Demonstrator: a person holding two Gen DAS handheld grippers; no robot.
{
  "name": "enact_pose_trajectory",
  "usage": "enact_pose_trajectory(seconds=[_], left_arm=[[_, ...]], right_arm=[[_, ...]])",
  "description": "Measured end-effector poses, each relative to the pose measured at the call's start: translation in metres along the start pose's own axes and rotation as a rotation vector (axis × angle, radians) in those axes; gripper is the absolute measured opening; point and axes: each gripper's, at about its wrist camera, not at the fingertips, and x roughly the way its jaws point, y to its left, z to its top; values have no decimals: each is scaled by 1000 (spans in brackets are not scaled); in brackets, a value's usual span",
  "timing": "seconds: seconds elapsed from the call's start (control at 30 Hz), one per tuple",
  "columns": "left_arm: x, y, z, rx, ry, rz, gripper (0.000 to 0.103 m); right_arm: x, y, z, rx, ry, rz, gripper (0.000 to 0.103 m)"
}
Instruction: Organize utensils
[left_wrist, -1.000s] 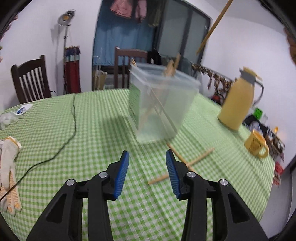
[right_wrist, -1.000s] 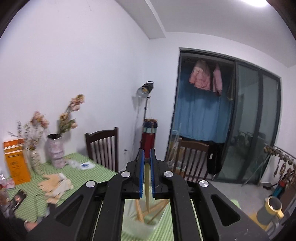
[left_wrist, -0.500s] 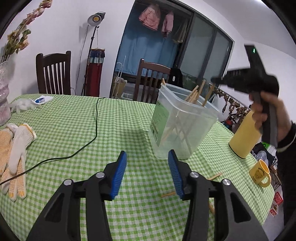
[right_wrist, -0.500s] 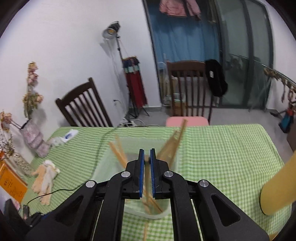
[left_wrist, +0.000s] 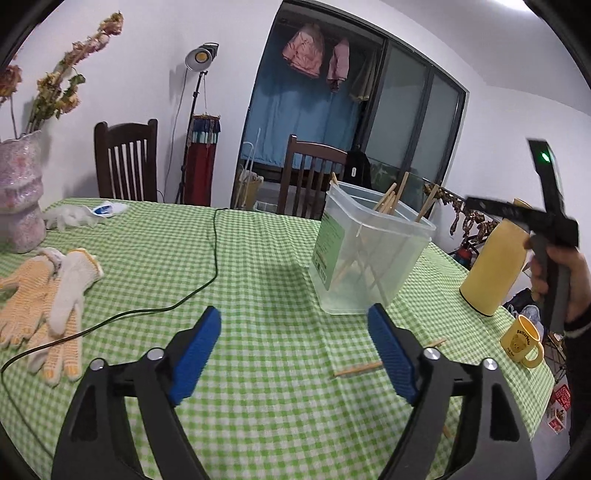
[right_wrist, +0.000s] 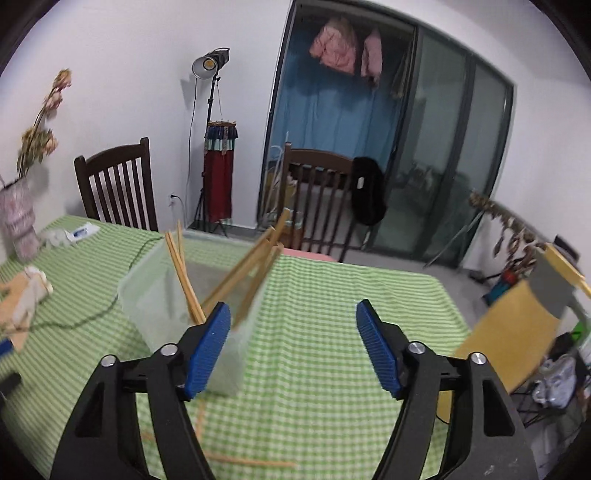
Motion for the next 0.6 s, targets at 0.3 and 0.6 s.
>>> enact_pose_trajectory(seconds=[0.3,0.6], left_arm=[[-36,4,-26,-28,-15,48,86],[-55,-15,-79,-54,19,133,86]], right_arm=[[-53,8,-76,-29,-11,-7,76],[-86,27,-146,-79,22,103,82]])
